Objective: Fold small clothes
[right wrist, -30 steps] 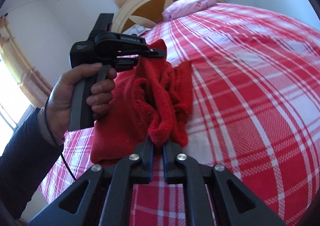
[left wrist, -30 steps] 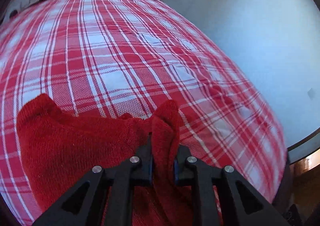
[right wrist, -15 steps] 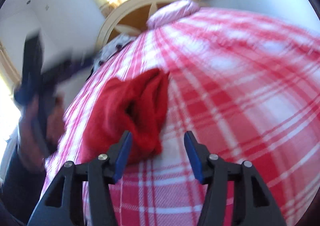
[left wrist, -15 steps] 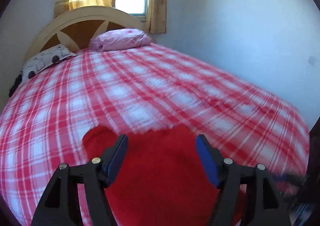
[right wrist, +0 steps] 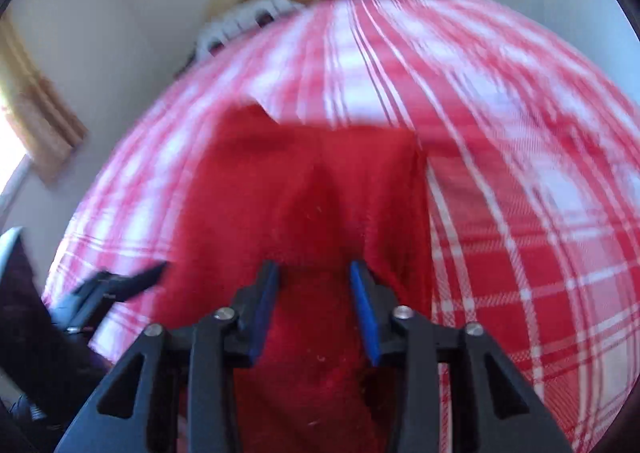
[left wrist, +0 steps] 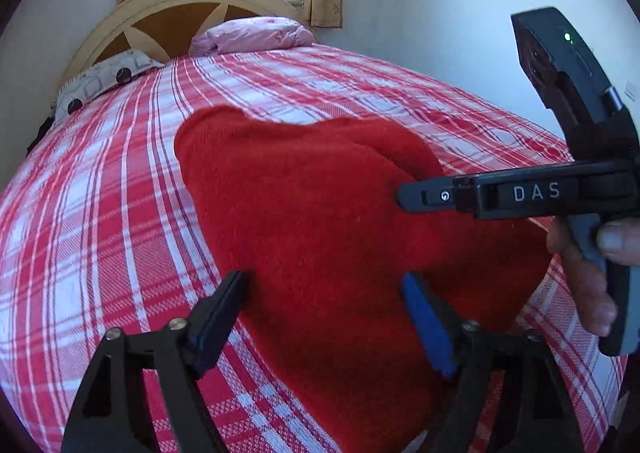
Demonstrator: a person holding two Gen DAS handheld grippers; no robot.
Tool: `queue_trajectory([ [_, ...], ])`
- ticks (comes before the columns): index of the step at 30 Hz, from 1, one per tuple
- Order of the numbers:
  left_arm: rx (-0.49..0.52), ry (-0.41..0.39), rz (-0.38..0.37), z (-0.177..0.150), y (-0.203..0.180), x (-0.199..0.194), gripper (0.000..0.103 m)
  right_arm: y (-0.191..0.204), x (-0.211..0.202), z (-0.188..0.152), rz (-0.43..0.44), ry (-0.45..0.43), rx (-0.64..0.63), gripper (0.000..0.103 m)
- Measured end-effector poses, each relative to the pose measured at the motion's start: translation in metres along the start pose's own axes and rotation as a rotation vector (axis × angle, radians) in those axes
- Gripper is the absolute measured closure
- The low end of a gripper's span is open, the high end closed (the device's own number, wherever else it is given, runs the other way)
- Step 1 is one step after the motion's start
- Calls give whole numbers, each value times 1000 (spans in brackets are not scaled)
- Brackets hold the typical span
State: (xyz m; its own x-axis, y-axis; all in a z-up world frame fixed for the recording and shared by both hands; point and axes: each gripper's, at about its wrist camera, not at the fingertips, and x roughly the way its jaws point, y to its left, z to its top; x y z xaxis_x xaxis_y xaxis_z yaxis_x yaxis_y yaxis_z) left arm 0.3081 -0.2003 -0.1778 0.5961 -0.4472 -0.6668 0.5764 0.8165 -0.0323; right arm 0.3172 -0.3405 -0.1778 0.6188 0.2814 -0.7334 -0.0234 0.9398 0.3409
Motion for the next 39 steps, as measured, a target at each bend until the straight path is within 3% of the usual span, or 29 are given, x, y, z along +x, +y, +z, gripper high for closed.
queue_trajectory([
  [4,-43,18,-28,-2,8,6,13,-22,-2,-3,64,-16,59,69],
  [9,-121,44,-83,-7,18,10,12,-7,-7,-1,21,-4,12,69],
  [12,-119,40,-77,-8,16,9,12,12,-23,10,-16,-64,-34,65],
  [14,-122,43,-77,-8,16,9,11,15,-19,24,-29,-89,-42,55],
  [19,-144,47,-98,-10,19,10,10,10,23,50,-121,18,-30,57],
  [21,-146,48,-102,-10,20,11,10,1,35,48,-108,44,9,57],
  [29,-168,52,-126,-13,24,9,10,4,17,36,-134,-10,-19,56],
  [34,-172,50,-126,-14,23,8,10,6,-29,-3,-146,-93,-58,55],
  [39,-174,43,-129,-16,24,7,10,-4,-60,-48,-149,-104,-28,58],
])
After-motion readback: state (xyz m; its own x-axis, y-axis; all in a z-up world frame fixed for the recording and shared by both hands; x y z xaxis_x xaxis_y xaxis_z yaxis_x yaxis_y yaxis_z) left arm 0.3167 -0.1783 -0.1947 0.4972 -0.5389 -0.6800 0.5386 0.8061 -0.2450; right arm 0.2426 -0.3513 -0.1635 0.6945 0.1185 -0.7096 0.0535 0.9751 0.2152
